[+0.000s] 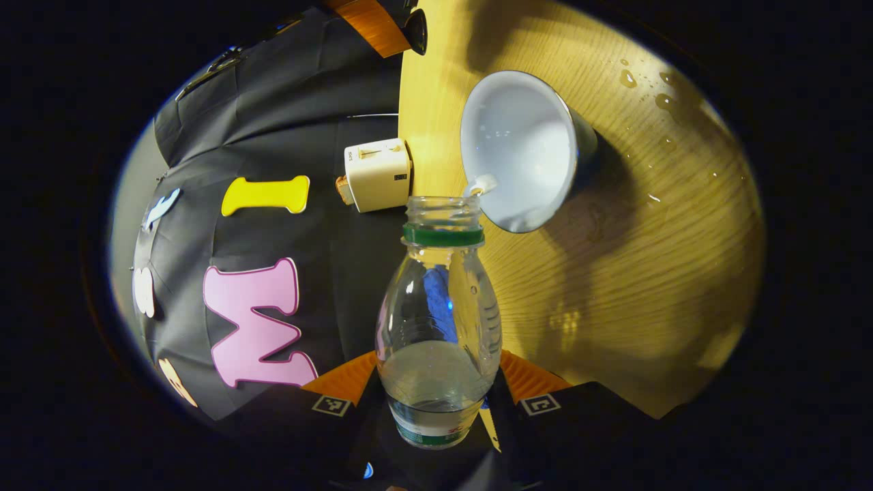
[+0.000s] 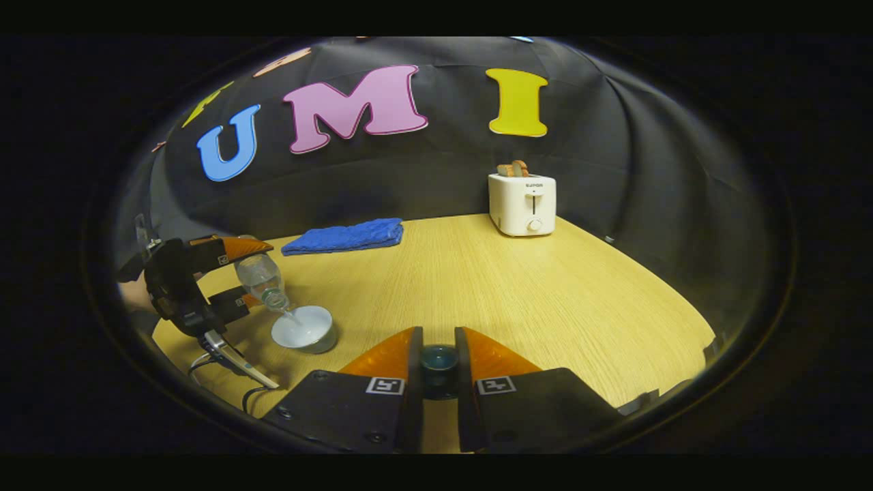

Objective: Open the teacup lid with one hand, grasp the water bottle and pour water into the teacup with the other hand; after pouring, place the water bottle on the coaster and then close the teacup lid.

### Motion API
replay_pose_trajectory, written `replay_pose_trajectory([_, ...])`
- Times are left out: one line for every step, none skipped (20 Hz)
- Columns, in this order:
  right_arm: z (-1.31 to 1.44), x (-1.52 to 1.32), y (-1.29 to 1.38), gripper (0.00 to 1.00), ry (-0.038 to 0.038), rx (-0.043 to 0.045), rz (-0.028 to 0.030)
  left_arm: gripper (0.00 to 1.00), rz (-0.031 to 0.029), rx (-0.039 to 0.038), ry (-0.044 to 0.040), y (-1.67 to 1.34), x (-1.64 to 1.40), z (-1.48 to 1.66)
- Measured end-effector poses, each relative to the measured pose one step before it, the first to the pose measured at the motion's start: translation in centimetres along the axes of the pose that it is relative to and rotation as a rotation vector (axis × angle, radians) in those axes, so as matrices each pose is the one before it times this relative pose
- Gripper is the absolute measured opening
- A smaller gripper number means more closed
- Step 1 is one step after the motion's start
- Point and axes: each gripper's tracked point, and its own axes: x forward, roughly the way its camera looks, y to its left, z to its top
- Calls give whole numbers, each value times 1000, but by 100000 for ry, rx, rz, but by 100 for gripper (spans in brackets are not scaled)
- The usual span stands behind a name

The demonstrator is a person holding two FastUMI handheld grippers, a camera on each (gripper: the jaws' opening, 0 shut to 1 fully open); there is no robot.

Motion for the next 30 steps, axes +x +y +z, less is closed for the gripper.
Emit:
replay_pose_trajectory([-60,-61,76,24,240,269,213,75,325,755,-339,286,119,6])
replay_pose_trajectory([38,-26,-2,24,-153,146,36,75,76,561,-214,55,301,-6])
replay_pose_trajectory([92,-84,34,24,-188,-131,52,75,219,730,-233,4,78,93])
replay_pose_trajectory([17,28,10,24,-104,-341,81,75,191,758,-301,30,-99,-16])
replay_pose_trajectory([70,-155,-33,24,-68,-402,42,75,21,545,-208,-10,-27,-47])
replay_pose_trajectory([-3,-26,38,24,114,-254,237,75,-68,476,-144,-118,97,-2])
replay_pose_trajectory([-149,-133,-12,24,58,-173,172,75,250,737,-311,109,42,44])
replay_pose_trajectory([63,-41,68,24,-54,-195,125,75,258,598,-411,131,24,84])
replay_pose_trajectory([105,14,26,24,-43,-178,96,75,319,642,-371,346,-28,-69])
replay_pose_trajectory([23,-43,91,24,-44,-87,187,75,313,653,-368,105,1,3])
replay_pose_trajectory([55,-29,22,24,-203,-37,122,75,718,826,-75,291,32,-87])
replay_pose_trajectory([-14,-21,62,24,13,-82,185,75,1748,818,-870,493,144,-67])
replay_pose_trajectory([-50,-98,33,24,28,-67,141,75,1090,336,-677,435,-261,-25])
replay_pose_trajectory([67,-19,115,24,-142,98,196,75,602,798,137,259,138,-161])
replay_pose_trajectory([68,-47,145,29,-176,25,315,75,256,1399,292,136,35,-271])
replay_pose_trajectory([70,-55,63,24,-81,-160,146,75,569,1405,-362,289,100,-76])
replay_pose_trajectory([-45,-71,111,24,48,-167,210,75,449,952,-331,200,-84,3])
replay_pose_trajectory([7,-64,96,24,-40,-28,267,75,577,973,-585,170,23,79])
replay_pose_trajectory([65,-108,88,24,-28,-73,303,75,210,1244,-844,265,57,175])
replay_pose_trajectory([-23,-170,60,24,-109,-209,312,75,674,1711,-1384,245,74,183])
replay_pose_trajectory([21,-91,50,24,-123,-302,212,75,517,2026,-1334,354,77,158])
replay_pose_trajectory([-26,-64,3,24,-25,-221,185,75,75,1874,-1215,94,41,134])
replay_pose_trajectory([-38,-74,4,24,-76,-4,200,75,494,2284,-1268,356,50,181])
replay_pose_trajectory([70,-148,39,24,-90,126,208,75,438,2259,-1318,301,116,204])
replay_pose_trajectory([-80,-113,50,24,17,116,231,75,653,1829,-1235,388,30,200])
replay_pose_trajectory([-8,-67,97,24,50,62,120,75,827,1858,-1211,363,23,154])
replay_pose_trajectory([-45,-106,27,24,30,150,93,75,-217,852,-431,246,-1,28])
replay_pose_trajectory([24,-65,114,24,39,317,235,75,-514,416,-269,-114,168,-33])
replay_pose_trajectory([-146,-73,27,24,1,227,172,75,-179,1005,156,150,15,40])
replay_pose_trajectory([19,-52,35,24,-2,-61,161,75,-221,909,-61,0,135,16])
